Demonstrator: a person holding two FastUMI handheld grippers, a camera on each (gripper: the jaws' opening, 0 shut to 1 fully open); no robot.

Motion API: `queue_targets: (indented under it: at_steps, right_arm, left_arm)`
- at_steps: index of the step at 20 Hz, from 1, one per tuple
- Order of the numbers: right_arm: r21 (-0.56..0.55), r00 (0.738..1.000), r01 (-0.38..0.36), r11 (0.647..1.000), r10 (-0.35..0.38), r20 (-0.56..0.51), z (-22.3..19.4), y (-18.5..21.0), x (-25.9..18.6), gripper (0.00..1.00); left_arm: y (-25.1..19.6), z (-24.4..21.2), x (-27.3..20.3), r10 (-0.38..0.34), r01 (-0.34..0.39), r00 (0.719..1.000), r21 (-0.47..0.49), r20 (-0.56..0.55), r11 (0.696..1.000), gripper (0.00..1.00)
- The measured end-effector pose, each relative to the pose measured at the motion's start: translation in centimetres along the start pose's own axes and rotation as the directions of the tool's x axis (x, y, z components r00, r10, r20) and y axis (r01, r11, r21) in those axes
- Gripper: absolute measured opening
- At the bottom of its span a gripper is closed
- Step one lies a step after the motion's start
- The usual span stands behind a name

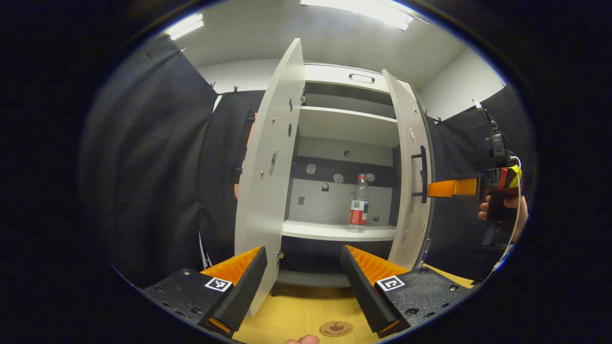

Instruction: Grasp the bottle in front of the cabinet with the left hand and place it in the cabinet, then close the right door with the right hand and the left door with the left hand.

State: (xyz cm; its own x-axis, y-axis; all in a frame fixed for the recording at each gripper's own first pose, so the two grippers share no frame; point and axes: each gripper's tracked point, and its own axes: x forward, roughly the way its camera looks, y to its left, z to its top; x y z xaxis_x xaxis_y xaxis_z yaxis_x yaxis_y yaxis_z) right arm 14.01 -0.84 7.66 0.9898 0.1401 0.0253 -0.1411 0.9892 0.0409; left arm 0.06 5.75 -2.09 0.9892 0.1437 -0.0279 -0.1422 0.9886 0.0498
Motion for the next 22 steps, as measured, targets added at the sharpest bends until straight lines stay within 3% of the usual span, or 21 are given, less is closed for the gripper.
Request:
queue_targets:
  at_steps: [1,3,4,5,6,15,22]
  right_arm:
    - [0.002,1.000,0.010,1.000,-0.010,0.003,0.1,-0.3,0.4,0.97]
    - [0.006,1.000,0.017,1.000,-0.017,0.007,0.2,-0.5,1.3,0.97]
    - [0.005,1.000,0.024,1.000,-0.024,0.008,0.3,-0.7,2.0,0.89]
    - [0.006,1.000,0.023,1.000,-0.023,0.007,0.3,-0.8,2.3,0.88]
    - [0.008,1.000,0.015,1.000,-0.015,-0.002,0.1,-0.6,2.8,0.98]
    - [-0.024,0.999,0.030,0.999,-0.030,-0.011,-0.3,1.7,8.2,0.98]
    - [0.033,0.999,0.034,0.999,-0.033,-0.009,-0.9,1.7,9.7,0.98]
  left_arm:
    - [0.3,-0.1,-0.1,0.008,-0.008,1.000,0.001,0.000,1.000,0.94]
    - [1.0,0.2,0.0,0.027,-0.028,1.000,0.003,0.006,1.000,0.94]
    - [1.4,0.3,0.0,0.038,-0.038,0.999,0.004,0.010,0.999,0.94]
    - [1.7,0.5,0.0,0.047,-0.047,0.999,0.005,0.013,0.999,0.94]
    - [1.9,0.5,0.0,0.054,-0.055,0.998,0.006,0.014,0.998,0.94]
    - [6.0,1.4,-1.1,0.170,-0.170,0.985,0.006,0.033,0.985,0.94]
    - [10.0,2.3,-2.5,0.275,-0.276,0.960,-0.003,0.057,0.961,0.92]
